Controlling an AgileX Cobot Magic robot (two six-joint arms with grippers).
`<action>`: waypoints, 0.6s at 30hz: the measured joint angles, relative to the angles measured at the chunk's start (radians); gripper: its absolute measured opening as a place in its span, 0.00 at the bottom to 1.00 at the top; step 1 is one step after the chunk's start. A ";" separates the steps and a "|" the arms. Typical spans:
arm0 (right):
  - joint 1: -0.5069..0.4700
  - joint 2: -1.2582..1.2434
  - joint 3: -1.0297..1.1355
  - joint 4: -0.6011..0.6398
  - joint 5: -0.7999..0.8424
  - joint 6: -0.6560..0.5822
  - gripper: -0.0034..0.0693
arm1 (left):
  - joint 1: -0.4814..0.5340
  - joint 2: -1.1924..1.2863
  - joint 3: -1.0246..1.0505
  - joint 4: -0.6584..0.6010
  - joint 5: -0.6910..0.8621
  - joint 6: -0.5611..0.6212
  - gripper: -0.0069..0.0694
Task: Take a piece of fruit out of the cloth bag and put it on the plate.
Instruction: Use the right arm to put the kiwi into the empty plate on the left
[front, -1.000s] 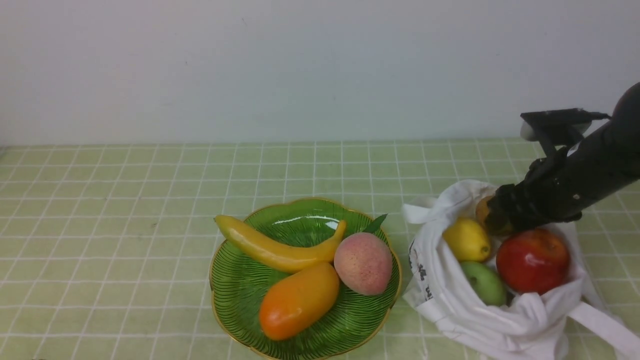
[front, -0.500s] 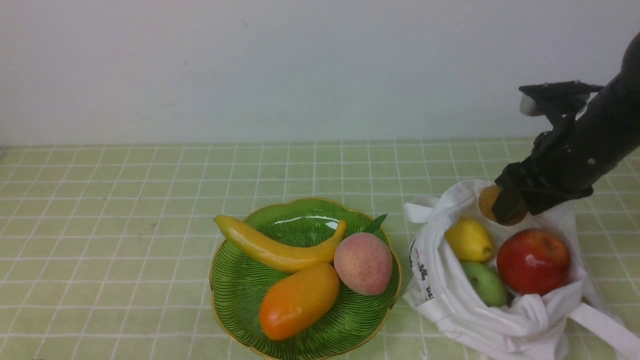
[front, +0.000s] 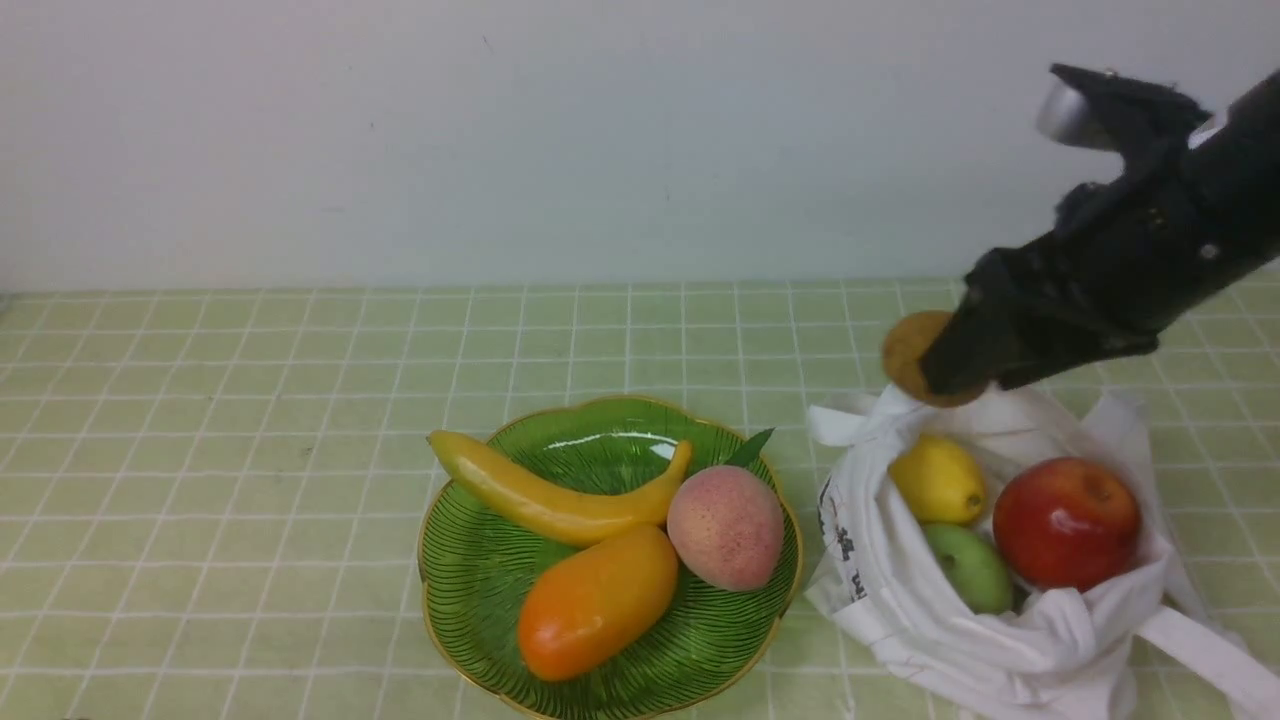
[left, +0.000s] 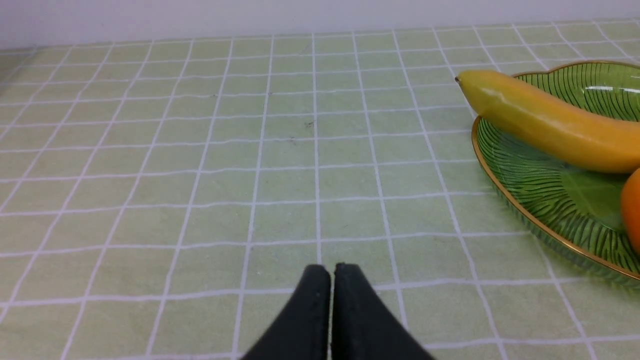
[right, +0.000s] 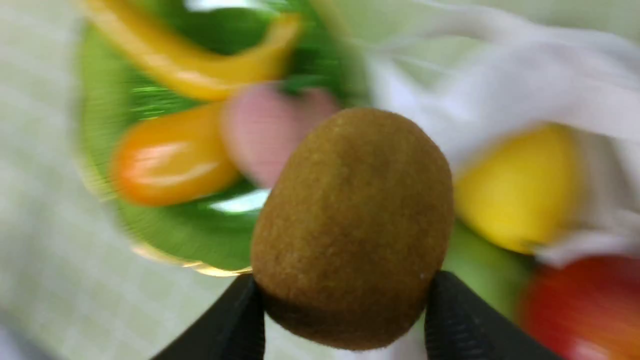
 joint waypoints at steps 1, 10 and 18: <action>0.007 0.001 0.000 0.006 0.000 -0.010 0.57 | 0.000 0.000 0.000 0.000 0.000 0.000 0.08; 0.321 0.126 0.000 0.051 -0.245 -0.086 0.57 | 0.000 0.000 0.000 0.000 0.000 0.000 0.08; 0.426 0.300 0.000 0.048 -0.453 -0.095 0.57 | 0.000 0.000 0.000 0.000 0.000 0.000 0.08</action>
